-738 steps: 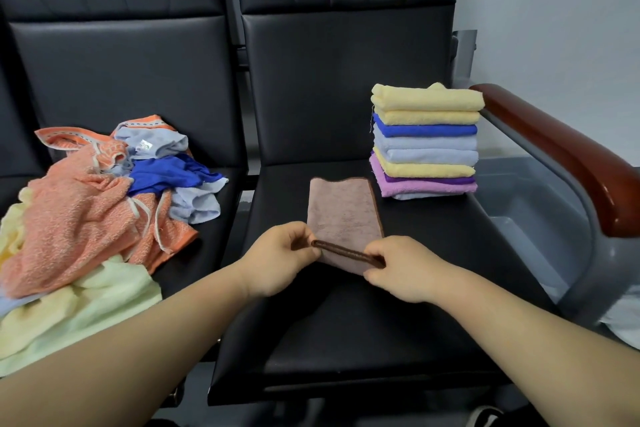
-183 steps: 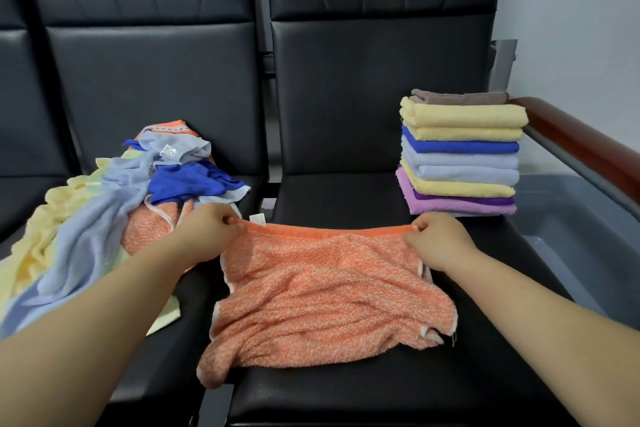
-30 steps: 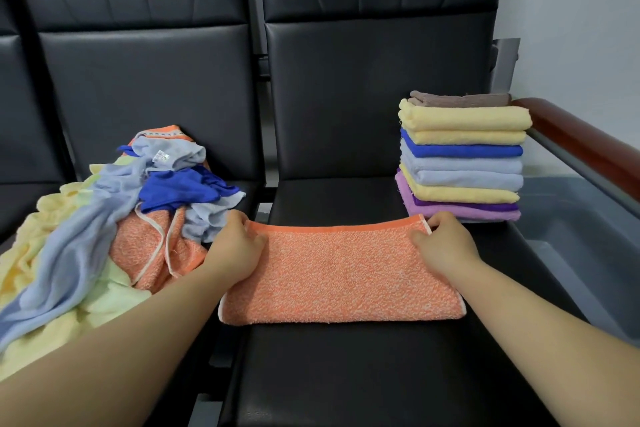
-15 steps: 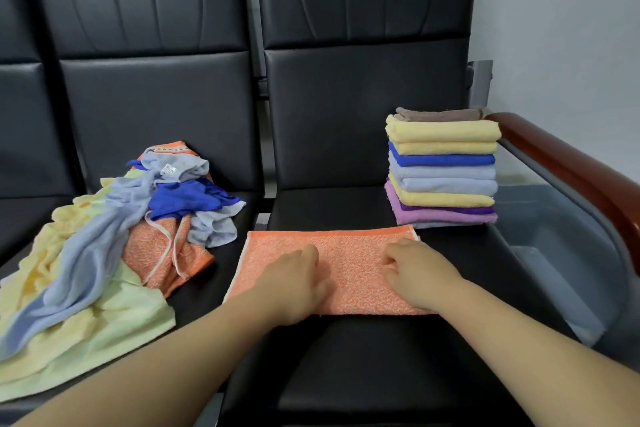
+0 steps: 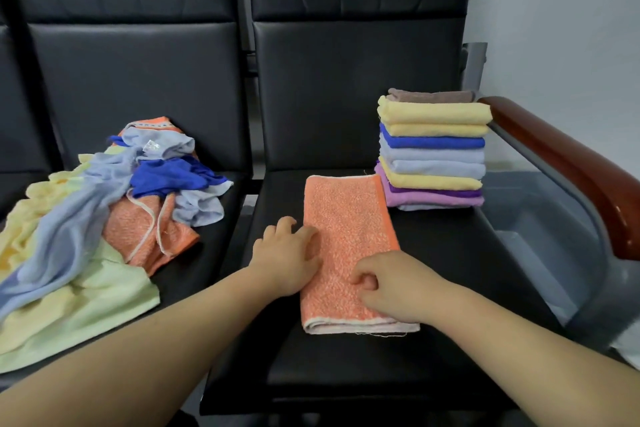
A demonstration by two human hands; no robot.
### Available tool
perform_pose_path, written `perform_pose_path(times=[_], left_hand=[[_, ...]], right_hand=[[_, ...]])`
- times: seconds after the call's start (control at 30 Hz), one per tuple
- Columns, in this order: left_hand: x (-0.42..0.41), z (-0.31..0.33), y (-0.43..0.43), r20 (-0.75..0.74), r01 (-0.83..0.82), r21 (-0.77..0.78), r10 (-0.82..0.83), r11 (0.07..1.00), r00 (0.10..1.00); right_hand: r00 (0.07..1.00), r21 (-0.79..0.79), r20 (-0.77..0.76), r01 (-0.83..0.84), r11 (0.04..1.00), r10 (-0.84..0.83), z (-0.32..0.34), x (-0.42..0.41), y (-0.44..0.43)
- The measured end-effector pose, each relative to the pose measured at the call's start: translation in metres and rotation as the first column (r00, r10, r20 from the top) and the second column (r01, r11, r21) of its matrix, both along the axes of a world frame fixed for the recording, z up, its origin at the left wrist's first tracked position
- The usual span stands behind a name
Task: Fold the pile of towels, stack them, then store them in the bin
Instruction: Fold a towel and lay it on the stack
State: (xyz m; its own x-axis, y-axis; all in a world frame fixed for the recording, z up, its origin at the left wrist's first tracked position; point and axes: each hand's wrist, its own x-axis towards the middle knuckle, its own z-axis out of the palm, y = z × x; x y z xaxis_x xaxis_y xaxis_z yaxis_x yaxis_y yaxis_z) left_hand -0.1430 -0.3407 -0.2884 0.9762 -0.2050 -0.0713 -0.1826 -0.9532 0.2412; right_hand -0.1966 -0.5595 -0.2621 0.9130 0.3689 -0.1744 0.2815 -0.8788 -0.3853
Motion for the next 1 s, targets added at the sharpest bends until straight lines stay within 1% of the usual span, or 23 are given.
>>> perform_pose_path(times=[0.1,0.13,0.23,0.3,0.37,0.43,0.47,0.53,0.6,0.67,0.73,0.8,0.87,1.0], left_hand=[[-0.009,0.005,0.008,-0.098,0.053,-0.237,-0.078,0.97,0.992],[-0.014,0.007,0.009,-0.133,0.08,-0.287,-0.122,0.955,0.984],[-0.03,0.012,0.01,-0.184,0.173,-0.357,-0.251,0.918,0.95],[-0.037,0.014,0.013,-0.254,0.181,-0.463,-0.325,0.868,0.911],[-0.043,0.017,0.019,-0.364,0.14,-0.585,-0.413,0.799,0.835],[-0.047,0.02,0.026,-0.404,0.159,-0.599,-0.467,0.785,0.787],[-0.048,0.019,0.027,-0.398,0.175,-0.586,-0.47,0.791,0.788],[-0.049,0.018,0.026,-0.352,0.173,-0.592,-0.446,0.787,0.823],[-0.048,0.016,0.023,-0.277,0.145,-0.619,-0.387,0.772,0.88],[-0.047,0.016,0.019,-0.204,0.111,-0.635,-0.305,0.765,0.93],[-0.046,0.018,0.016,-0.185,0.044,-0.665,-0.222,0.745,0.957],[-0.043,0.02,0.015,-0.131,0.016,-0.654,-0.134,0.756,0.982],[-0.04,0.022,0.017,-0.083,0.005,-0.625,-0.073,0.78,0.994],[-0.037,0.026,0.02,-0.045,0.015,-0.632,-0.056,0.774,0.997]], right_hand=[[0.998,0.071,-0.035,0.053,0.996,-0.051,-0.003,0.002,-0.002],[0.997,0.086,-0.045,0.07,0.994,-0.067,-0.004,0.003,-0.003],[0.994,0.101,-0.055,0.095,0.99,-0.09,-0.005,0.004,-0.003],[0.996,0.088,-0.034,0.083,0.993,-0.08,-0.006,0.005,-0.003],[0.997,0.079,-0.019,0.078,0.994,-0.077,-0.007,0.005,-0.004],[0.997,0.083,-0.019,0.078,0.993,-0.077,-0.008,0.005,-0.004],[0.997,0.091,-0.028,0.08,0.993,-0.078,-0.008,0.004,-0.005],[0.995,0.104,-0.055,0.084,0.991,-0.078,-0.006,0.002,-0.004],[0.993,0.105,-0.095,0.079,0.991,-0.07,-0.003,0.0,-0.004],[0.988,0.116,-0.14,0.078,0.99,-0.061,0.003,-0.003,-0.004],[0.984,0.11,-0.172,0.062,0.992,-0.043,0.009,-0.006,-0.004],[0.981,0.088,-0.191,0.042,0.995,-0.025,0.013,-0.009,-0.004],[0.985,0.067,-0.168,0.05,0.996,-0.038,0.011,-0.013,-0.002],[0.993,0.02,-0.018,0.117,0.993,-0.117,0.005,-0.011,-0.002]])
